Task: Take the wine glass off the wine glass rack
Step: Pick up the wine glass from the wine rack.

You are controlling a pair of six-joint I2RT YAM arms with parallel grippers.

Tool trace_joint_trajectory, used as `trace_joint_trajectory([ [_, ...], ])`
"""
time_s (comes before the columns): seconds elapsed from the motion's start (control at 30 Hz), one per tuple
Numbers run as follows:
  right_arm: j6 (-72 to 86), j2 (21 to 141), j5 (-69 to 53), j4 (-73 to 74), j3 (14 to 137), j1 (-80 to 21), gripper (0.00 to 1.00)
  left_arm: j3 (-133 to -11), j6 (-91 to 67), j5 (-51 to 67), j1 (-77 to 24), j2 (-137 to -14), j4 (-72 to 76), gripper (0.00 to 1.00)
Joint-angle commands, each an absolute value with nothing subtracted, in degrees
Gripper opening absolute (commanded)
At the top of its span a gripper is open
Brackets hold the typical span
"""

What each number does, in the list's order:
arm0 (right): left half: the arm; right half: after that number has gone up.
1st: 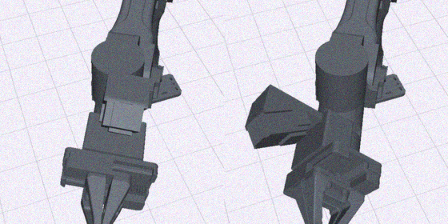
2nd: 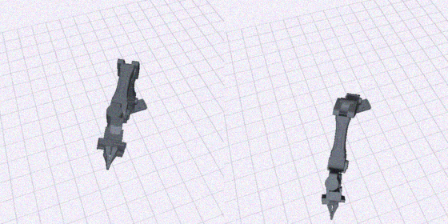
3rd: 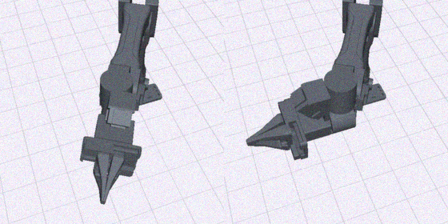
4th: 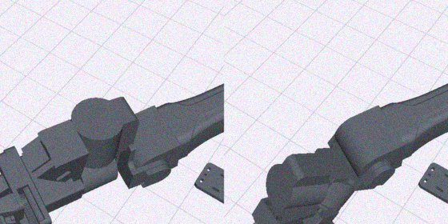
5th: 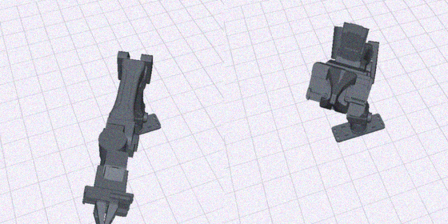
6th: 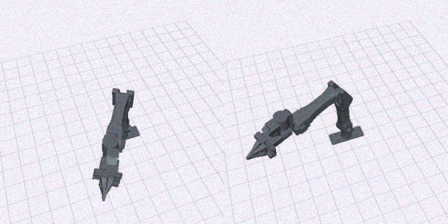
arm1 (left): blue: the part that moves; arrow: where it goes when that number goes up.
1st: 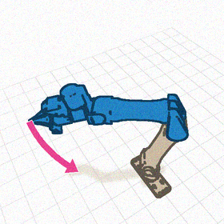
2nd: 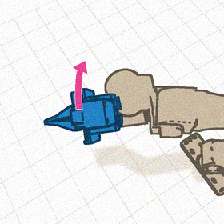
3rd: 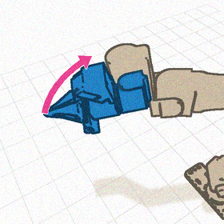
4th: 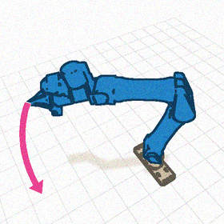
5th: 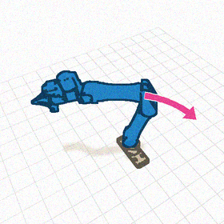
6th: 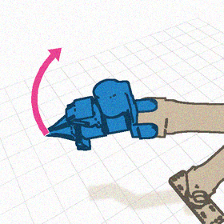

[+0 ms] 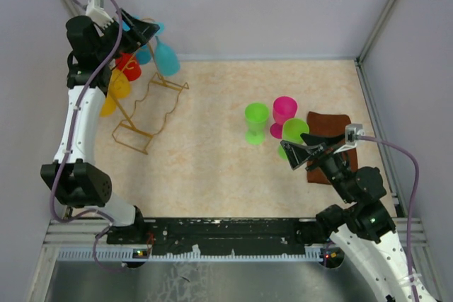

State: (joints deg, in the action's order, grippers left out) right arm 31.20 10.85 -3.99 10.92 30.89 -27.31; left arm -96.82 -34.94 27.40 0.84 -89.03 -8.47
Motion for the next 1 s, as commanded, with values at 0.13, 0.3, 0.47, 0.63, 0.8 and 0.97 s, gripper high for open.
trace_joint_trajectory([
  [0.13, 32.47, 10.19, -3.78, 10.52, 33.97, -27.33, 0.99, -103.28, -37.35, 25.27, 4.85, -93.22, -11.54, 0.75],
  [0.3, 33.12, 10.28, -3.70, 10.74, 33.92, -27.33, 0.99, -106.08, -37.71, 25.58, 5.90, -96.55, -13.36, 0.66],
  [0.47, 33.65, 10.28, -3.64, 11.06, 34.08, -27.33, 0.99, -106.30, -38.47, 25.55, 6.59, -97.84, -12.81, 0.61],
  [0.63, 34.28, 10.28, -3.66, 10.82, 33.82, -27.35, 0.99, -106.15, -39.40, 26.28, 6.76, -99.11, -11.85, 0.57],
  [0.8, 35.10, 10.54, -3.86, 10.06, 32.98, -27.35, 0.99, -106.14, -39.75, 25.86, 6.82, -100.07, -11.77, 0.56],
  [0.97, 35.38, 10.55, -4.00, 10.15, 32.90, -27.33, 0.99, -106.19, -41.04, 25.82, 6.90, -100.89, -10.42, 0.51],
])
